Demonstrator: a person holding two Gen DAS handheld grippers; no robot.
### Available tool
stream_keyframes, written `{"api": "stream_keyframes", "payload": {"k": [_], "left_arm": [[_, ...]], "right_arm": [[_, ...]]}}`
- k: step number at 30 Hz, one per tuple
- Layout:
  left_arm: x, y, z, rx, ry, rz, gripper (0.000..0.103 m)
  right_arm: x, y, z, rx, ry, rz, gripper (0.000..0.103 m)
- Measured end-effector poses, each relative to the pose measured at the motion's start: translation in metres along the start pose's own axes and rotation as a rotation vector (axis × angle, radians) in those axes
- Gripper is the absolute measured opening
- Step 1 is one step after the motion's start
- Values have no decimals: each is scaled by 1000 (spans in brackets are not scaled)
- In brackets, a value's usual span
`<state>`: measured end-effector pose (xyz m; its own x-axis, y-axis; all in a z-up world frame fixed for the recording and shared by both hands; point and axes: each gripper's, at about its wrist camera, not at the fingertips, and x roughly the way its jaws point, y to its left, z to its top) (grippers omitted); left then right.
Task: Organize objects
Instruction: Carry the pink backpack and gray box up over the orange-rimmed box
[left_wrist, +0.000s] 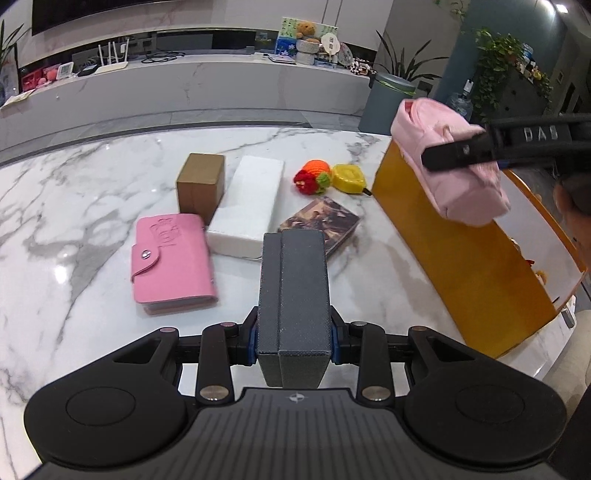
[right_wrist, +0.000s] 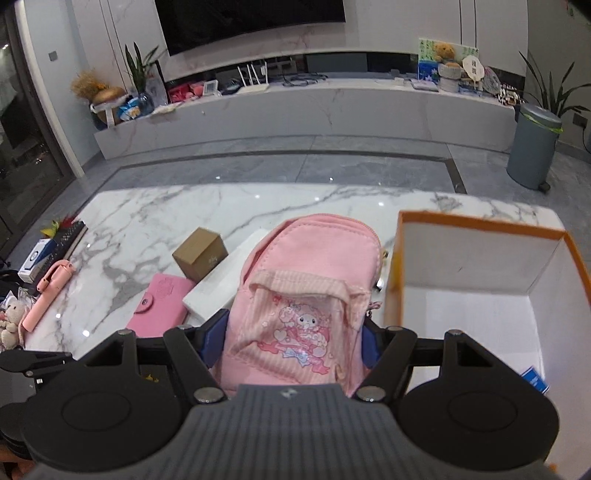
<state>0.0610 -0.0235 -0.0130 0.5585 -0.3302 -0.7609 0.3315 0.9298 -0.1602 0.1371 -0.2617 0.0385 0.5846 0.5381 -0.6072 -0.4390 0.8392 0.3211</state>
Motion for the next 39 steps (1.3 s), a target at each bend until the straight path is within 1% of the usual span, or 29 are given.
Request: {"api": "stream_keyframes", "payload": {"k": [4, 9, 12, 17, 23, 26, 31, 35, 39], "left_arm": [[-2, -12, 8, 21, -4, -1, 38], [-6, -27, 20, 58, -8, 3, 38], [-8, -36, 30, 61, -7, 3, 38], [-15, -58, 57, 46, -58, -28, 38], [-16, -111, 97, 120, -123, -89, 38], [-6, -136, 110, 158, -136, -115, 38], [19, -169, 126, 200, -130, -151, 38], [40, -186, 131, 218, -107, -172, 38], [67, -198, 131, 223, -68, -174, 38]], "right_arm": [[-12, -20, 9, 23, -35, 25, 71], [-28, -45, 11, 34, -74, 13, 71], [-37, -62, 9, 43, -81, 28, 71], [-49, -85, 8, 71, -104, 36, 71], [-62, -110, 7, 80, -134, 43, 71], [-66, -122, 6, 88, -134, 34, 71], [-75, -142, 5, 91, -148, 23, 71], [-73, -160, 3, 106, -136, 2, 71], [-68, -174, 0, 127, -126, -14, 71]]}}
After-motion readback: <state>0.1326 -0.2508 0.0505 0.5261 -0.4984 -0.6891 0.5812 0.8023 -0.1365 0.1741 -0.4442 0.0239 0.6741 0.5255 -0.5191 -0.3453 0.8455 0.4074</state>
